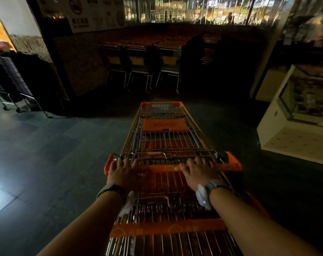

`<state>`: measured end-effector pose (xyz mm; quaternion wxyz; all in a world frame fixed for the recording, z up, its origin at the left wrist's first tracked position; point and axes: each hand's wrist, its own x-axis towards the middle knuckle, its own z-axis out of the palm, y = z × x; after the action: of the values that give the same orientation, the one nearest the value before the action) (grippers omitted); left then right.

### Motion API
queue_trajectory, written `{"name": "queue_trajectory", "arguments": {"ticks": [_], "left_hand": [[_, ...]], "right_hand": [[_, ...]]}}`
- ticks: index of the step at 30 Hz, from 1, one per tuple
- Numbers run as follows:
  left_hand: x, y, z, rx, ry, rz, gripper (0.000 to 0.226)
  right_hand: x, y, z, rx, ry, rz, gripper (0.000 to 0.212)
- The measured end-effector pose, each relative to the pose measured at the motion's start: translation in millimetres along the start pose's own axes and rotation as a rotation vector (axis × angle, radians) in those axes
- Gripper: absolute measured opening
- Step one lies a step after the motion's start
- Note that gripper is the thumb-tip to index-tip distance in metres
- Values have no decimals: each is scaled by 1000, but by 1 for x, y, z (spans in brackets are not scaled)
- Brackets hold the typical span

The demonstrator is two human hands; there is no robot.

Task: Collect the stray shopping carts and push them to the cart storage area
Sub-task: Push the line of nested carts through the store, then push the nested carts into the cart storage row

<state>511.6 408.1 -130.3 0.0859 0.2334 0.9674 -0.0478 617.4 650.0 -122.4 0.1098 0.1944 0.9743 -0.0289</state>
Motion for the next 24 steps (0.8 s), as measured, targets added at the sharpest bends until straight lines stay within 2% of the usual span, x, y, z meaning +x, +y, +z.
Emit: {"name": "queue_trajectory", "arguments": {"ticks": [1, 10, 11, 18, 20, 22, 24], "left_hand": [[4, 0, -1, 16, -7, 14, 73], [264, -12, -49, -3, 14, 21, 71], [273, -10, -51, 10, 9, 23, 72], [483, -24, -94, -6, 7, 31, 71], [518, -29, -101, 15, 4, 35, 71], [553, -34, -107, 23, -2, 34, 71], [615, -38, -116, 16, -5, 30, 72]], "right_hand": [[3, 0, -2, 10, 4, 3, 57], [273, 14, -50, -57, -13, -56, 54], [282, 17, -51, -77, -10, -61, 55], [491, 19, -99, -82, -12, -85, 83], [525, 20, -106, -100, -5, -96, 76], [563, 21, -112, -105, -5, -92, 56], [623, 23, -120, -46, 16, -65, 52]]}}
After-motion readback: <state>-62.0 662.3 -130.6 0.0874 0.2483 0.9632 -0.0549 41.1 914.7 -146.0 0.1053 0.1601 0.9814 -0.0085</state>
